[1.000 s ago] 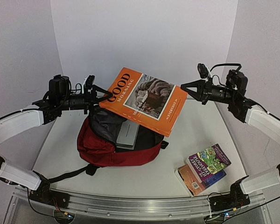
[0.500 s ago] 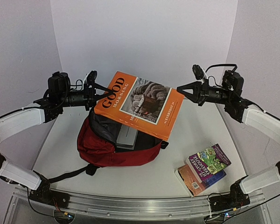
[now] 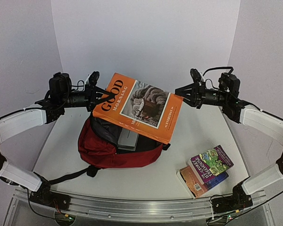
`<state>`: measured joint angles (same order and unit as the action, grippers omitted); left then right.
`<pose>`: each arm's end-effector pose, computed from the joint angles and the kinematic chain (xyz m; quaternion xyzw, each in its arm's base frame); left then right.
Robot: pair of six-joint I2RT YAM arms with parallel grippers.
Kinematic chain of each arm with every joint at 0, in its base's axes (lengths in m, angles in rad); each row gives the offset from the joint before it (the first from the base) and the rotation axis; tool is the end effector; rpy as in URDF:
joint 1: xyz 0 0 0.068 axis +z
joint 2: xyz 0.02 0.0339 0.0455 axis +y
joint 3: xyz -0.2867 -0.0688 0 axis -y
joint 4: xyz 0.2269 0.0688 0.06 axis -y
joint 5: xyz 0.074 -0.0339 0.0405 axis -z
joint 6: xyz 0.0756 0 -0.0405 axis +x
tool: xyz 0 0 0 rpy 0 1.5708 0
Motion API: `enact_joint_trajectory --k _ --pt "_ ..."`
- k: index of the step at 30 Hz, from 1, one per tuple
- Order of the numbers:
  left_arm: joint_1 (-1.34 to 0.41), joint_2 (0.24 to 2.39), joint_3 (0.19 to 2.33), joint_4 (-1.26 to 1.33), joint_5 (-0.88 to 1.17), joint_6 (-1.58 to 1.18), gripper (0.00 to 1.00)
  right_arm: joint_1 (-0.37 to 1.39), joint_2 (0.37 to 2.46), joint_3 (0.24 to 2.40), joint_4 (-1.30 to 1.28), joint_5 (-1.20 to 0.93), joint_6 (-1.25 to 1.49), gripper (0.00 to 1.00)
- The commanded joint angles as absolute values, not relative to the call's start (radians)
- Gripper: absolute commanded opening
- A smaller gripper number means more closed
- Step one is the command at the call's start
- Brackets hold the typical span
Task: Pack the student bag
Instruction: Pick up the book from the center of the board.
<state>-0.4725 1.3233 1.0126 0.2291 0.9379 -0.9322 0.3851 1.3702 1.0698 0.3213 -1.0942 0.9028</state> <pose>0.2416 -0.1919 0.3695 0.1488 0.7085 -0.6442 0.2467 0.2584 0.1772 0.3869 -0.2063 0.6728 0.6574 0.2695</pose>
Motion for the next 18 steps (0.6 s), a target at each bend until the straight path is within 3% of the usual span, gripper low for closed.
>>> enact_joint_trajectory --k 1,7,10,13,18 --pt "-0.474 1.274 1.01 0.267 0.875 -0.937 0.22 0.392 1.399 1.097 0.392 -1.031 0.914 0.39" --pt "-0.474 1.211 1.003 0.262 0.78 -0.952 0.21 0.392 1.398 1.063 0.405 -0.966 0.918 0.77" --pt "-0.474 1.18 0.998 0.278 0.729 -0.958 0.19 0.392 1.38 1.029 0.406 -0.94 0.917 0.9" --pt "-0.474 1.146 0.984 0.309 0.681 -0.979 0.18 0.392 1.353 0.99 0.409 -0.927 0.908 0.98" --pt "-0.474 1.128 0.97 0.358 0.648 -1.017 0.17 0.414 1.339 0.955 0.441 -0.955 0.918 0.98"
